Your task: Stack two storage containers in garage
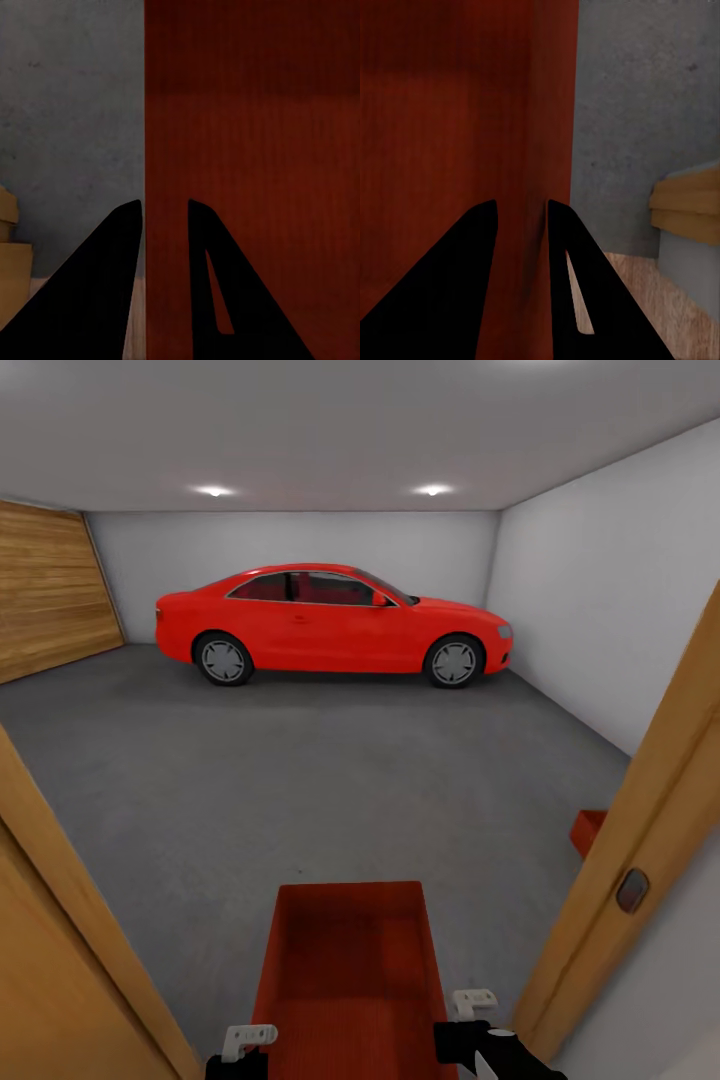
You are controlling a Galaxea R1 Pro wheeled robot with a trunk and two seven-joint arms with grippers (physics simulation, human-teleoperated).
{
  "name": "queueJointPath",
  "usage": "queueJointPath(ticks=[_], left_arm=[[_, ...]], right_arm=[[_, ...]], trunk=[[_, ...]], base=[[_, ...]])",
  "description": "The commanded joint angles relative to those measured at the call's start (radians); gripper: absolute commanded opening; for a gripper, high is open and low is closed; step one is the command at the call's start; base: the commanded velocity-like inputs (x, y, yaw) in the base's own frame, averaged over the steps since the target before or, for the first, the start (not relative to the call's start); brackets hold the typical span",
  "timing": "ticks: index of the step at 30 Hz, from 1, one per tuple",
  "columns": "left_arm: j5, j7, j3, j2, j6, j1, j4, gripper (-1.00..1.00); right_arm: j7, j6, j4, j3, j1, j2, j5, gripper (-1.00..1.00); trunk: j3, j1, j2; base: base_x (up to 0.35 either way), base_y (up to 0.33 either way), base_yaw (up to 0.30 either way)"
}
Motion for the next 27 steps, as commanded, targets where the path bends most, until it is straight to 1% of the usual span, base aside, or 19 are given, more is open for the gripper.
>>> queueJointPath(ticks=[1,10,27], left_arm=[[0.007,0.001,-0.009,0.018,-0.021,-0.001,-0.003,-1.0],[0.007,0.001,-0.009,0.018,-0.021,-0.001,-0.002,-1.0],[0.007,0.001,-0.009,0.018,-0.021,-0.001,-0.002,-1.0]], right_arm=[[0.002,0.006,0.002,0.01,0.0,-0.01,-0.008,-1.0],[0.001,0.006,0.002,0.01,0.0,-0.01,-0.008,-1.0],[0.002,0.006,0.002,0.01,0.0,-0.01,-0.008,-1.0]], trunk=[[-0.001,0.0,-0.001],[-0.001,0.0,-0.001],[-0.001,0.0,-0.001]], base=[[0.14,0.0,0.0],[0.124,0.035,0.0],[0.011,0.008,0.0]])
